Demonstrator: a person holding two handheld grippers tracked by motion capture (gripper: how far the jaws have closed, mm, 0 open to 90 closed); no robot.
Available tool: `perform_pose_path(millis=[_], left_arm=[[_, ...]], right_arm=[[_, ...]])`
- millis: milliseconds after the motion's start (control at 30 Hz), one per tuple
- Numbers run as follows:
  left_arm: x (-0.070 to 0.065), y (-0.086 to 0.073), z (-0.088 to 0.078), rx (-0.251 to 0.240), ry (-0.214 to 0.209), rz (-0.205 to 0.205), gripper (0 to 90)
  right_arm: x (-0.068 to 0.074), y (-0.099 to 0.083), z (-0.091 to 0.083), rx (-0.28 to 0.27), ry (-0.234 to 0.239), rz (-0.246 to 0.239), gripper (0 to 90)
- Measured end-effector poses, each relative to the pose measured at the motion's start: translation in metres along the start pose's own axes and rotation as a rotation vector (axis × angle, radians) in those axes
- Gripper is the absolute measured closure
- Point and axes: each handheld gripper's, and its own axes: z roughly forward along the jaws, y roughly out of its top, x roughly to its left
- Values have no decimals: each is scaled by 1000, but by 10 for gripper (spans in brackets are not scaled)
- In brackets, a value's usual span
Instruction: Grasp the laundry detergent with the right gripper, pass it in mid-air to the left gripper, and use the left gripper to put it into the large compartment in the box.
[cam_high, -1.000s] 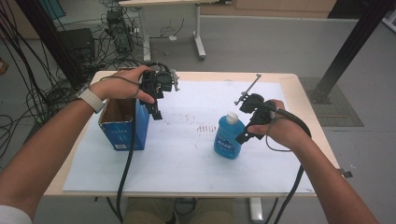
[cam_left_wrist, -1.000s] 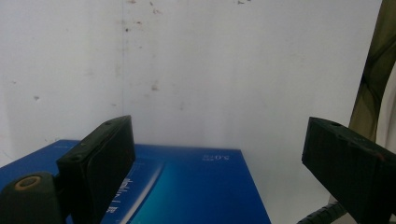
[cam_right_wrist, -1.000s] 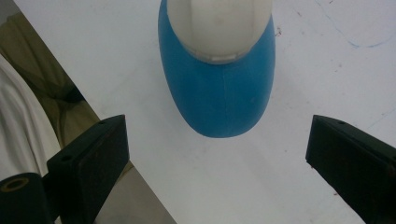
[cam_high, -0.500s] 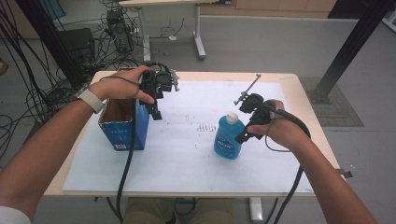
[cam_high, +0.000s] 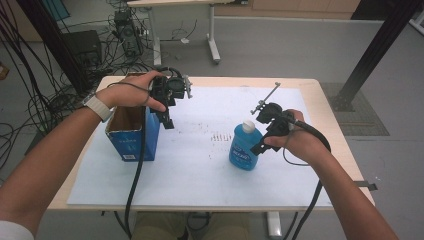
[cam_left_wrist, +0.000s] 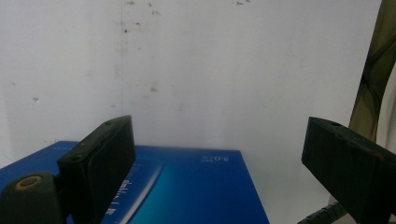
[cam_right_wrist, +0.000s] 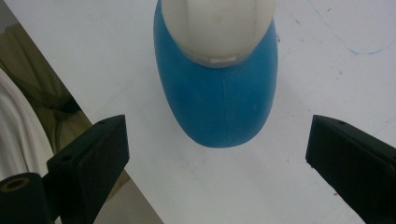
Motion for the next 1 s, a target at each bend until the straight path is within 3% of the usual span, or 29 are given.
perform_pose_path(millis=[1000], left_arm=[[2, 1, 6, 1, -10, 0, 101]], right_arm=[[-2, -15, 20, -132, 0, 26, 62]])
